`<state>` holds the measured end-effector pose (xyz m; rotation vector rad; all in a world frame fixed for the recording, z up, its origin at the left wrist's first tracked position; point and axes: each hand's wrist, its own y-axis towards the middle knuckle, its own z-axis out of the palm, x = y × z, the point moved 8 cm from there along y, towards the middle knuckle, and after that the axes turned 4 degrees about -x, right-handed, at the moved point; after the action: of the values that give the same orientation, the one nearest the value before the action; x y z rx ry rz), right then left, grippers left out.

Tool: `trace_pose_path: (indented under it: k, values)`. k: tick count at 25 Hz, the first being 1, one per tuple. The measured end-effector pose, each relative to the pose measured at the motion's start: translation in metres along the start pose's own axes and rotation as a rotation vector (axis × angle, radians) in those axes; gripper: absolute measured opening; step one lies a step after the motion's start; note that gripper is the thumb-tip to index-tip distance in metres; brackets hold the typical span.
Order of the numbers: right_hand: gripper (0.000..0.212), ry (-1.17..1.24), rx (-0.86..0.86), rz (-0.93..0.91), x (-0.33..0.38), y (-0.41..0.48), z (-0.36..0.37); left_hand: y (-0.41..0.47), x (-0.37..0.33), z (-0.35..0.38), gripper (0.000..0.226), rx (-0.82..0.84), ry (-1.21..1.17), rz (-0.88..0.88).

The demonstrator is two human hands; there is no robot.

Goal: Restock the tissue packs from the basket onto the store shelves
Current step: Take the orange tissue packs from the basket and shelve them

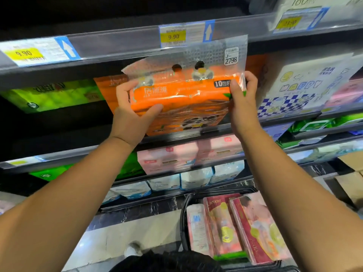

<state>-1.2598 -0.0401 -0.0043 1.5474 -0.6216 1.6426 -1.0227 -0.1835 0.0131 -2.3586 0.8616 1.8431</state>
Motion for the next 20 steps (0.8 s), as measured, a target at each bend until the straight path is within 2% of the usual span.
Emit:
trace_pose_path:
  k: [4, 9, 12, 17, 20]
  values:
    - [0.039, -0.137, -0.032, 0.022, -0.006, 0.018, 0.0, 0.015, 0.004, 0.008, 0.057, -0.011, 0.08, -0.077]
    - [0.07, -0.274, 0.055, 0.102, -0.025, 0.025, 0.014, 0.035, 0.02, 0.005, 0.06, -0.071, 0.274, -0.264]
    - [0.087, -0.339, 0.073, 0.121, -0.034, 0.033, 0.016, 0.049, 0.025, 0.009, 0.056, -0.065, 0.395, -0.298]
    - [0.069, -0.368, 0.028, 0.134, -0.039, 0.048, 0.013, 0.055, 0.029, 0.016, 0.062, -0.047, 0.467, -0.375]
    - [0.06, -0.351, 0.037, 0.124, -0.042, 0.05, 0.014, 0.054, 0.03, 0.018, 0.05, -0.023, 0.478, -0.391]
